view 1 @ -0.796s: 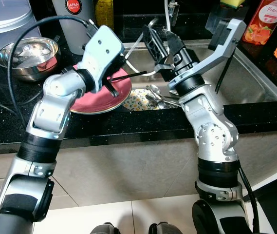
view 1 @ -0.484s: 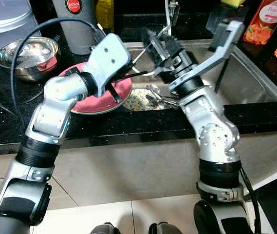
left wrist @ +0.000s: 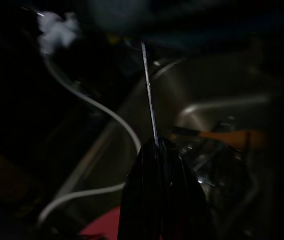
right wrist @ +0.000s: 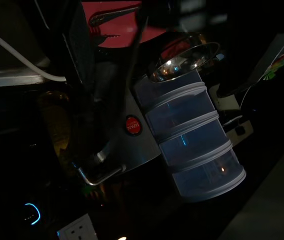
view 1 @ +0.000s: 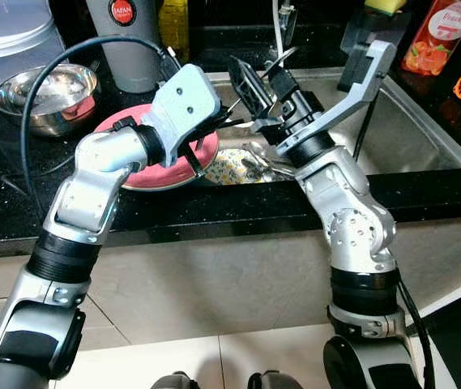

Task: Kitchen organization

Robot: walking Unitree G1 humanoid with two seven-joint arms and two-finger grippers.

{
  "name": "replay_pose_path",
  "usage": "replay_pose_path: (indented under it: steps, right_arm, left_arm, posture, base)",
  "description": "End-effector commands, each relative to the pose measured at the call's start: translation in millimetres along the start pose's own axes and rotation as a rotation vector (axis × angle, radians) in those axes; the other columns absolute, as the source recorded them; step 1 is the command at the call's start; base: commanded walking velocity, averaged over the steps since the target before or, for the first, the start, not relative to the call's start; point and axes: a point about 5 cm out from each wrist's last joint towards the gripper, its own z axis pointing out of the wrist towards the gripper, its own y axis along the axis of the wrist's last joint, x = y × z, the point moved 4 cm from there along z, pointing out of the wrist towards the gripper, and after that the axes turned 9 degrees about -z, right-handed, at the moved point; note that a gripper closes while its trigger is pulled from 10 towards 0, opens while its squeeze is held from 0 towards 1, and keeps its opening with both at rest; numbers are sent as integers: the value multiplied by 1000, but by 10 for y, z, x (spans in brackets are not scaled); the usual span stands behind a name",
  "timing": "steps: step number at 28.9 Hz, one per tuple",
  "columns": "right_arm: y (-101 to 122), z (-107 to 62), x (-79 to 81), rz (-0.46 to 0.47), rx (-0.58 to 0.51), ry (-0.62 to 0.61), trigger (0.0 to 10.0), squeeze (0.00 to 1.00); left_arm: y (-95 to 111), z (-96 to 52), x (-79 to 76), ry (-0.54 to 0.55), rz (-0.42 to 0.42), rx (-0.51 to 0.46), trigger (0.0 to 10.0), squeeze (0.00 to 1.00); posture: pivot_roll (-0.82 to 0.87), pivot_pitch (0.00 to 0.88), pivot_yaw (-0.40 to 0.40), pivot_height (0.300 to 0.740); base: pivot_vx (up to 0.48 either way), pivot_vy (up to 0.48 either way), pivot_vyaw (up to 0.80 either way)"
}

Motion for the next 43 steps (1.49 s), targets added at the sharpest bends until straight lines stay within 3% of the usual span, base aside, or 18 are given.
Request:
replay_pose_path:
  steps: [1, 7, 12, 13, 16, 17, 18, 19, 35, 37, 38, 39, 42, 43]
  right_arm:
    - [-36, -12, -16, -4, 10, -4, 10000, 0]
    - [-17, 1, -3, -1, 0, 4, 10000, 0]
    - [-5, 2, 4, 1, -4, 7, 10000, 0]
    - [1, -2, 10, 3, -7, 10, 4745, 0]
    - [2, -5, 12, 3, -8, 11, 4510, 0]
    - [1, -7, 11, 5, -9, 10, 1686, 0]
    - [1, -7, 11, 5, -9, 10, 1686, 0]
    - [3, -7, 9, 7, -10, 9, 0, 0]
    - [1, -3, -5, 12, -10, 4, 0, 0]
    - [-14, 2, -18, -1, 0, -5, 10000, 0]
    - [-19, 3, -23, -4, 2, -8, 10000, 0]
    - [-34, 7, -39, -7, 8, -17, 10000, 0]
    - [-65, 11, -88, -17, 18, -45, 10000, 0]
    - [-128, 10, -220, -65, 43, -123, 10000, 0]
  left_arm:
    - [64, 16, 10, -1, 8, -21, 10000, 0]
    - [-21, 5, -139, -83, 1, 12, 10000, 0]
    - [-53, 2, -142, -84, -2, 20, 10000, 0]
    - [-67, 5, -108, -64, 6, 25, 10000, 0]
    - [-71, 3, -86, -55, 7, 26, 10000, 0]
    - [-71, -1, -64, -47, 10, 28, 10000, 0]
    - [-71, -1, -64, -47, 10, 28, 10000, 0]
    - [-64, -2, -43, -39, 12, 28, 10000, 0]
    - [-25, -4, -45, -41, 20, 11, 10000, 0]
    - [-17, -3, -41, -41, 1, 3, 10000, 0]
    - [-14, -3, -40, -42, -5, 0, 10000, 0]
    - [-6, -8, -26, -34, -23, -6, 10000, 1000]
    - [40, -13, 1, -16, -44, -32, 10000, 1000]
    - [205, -50, 7, -19, -125, -139, 10000, 647]
  posture:
    - [44, 25, 3, 740]
    - [41, 28, 3, 740]
    - [40, 31, 4, 740]
    - [40, 31, 4, 740]
    - [40, 31, 4, 740]
    - [40, 31, 4, 740]
    - [40, 31, 4, 740]
    - [41, 35, 3, 740]
    - [43, 37, 0, 740]
    - [43, 37, 0, 740]
    - [43, 37, 0, 740]
    - [43, 37, 0, 740]
    - [46, 38, -4, 740]
    - [50, 42, -3, 740]
  base:
    - [0, 0, 0]
    - [0, 0, 0]
    - [0, 0, 0]
    - [0, 0, 0]
    - [0, 0, 0]
    - [0, 0, 0]
    - [0, 0, 0]
    - [0, 0, 0]
    - [0, 0, 0]
    - [0, 0, 0]
    - [0, 0, 0]
    - [0, 0, 0]
    - [0, 0, 0]
    - [0, 0, 0]
